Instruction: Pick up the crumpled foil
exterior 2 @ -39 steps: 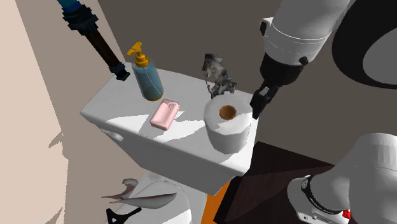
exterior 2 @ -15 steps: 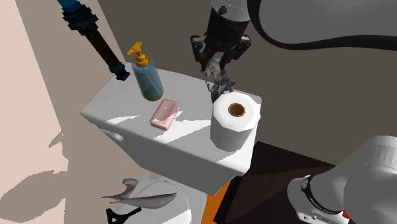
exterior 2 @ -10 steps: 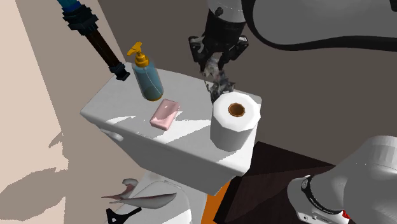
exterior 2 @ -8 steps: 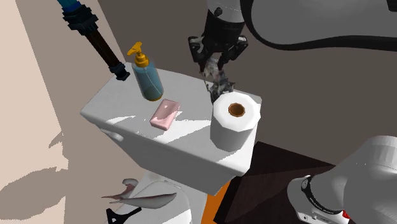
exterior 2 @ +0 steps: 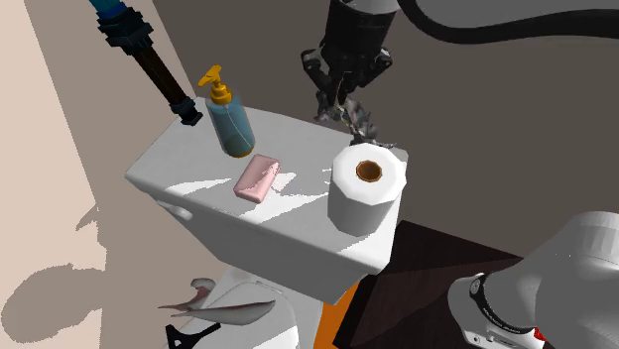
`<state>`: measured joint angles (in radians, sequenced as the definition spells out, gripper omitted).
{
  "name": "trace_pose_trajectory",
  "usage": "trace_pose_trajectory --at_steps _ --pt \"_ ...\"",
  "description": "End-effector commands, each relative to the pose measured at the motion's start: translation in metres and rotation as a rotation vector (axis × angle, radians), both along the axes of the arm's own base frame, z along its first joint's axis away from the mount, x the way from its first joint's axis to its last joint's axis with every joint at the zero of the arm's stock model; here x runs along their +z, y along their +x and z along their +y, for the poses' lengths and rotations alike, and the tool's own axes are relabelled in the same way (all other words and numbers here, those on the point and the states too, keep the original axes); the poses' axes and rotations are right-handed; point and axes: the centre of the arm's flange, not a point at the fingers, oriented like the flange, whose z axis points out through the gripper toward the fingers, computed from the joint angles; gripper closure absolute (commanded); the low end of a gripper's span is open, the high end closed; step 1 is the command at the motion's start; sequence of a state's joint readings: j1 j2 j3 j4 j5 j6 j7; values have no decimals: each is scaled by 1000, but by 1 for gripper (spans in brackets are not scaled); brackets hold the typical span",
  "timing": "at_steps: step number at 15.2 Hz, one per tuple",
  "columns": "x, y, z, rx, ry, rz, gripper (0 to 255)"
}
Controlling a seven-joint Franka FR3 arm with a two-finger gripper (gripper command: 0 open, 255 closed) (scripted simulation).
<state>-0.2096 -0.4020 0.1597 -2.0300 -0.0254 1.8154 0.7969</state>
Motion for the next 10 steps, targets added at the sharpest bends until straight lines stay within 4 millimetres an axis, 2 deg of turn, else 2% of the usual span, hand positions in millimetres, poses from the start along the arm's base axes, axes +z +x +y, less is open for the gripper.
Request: trace_pose_trajectory --at_steps 1,8,10 --pt "13 0 -8 -13 -5 -3 255" --pt "50 0 -8 -13 -5 -3 255" --pt "51 0 -8 -13 -5 -3 255"
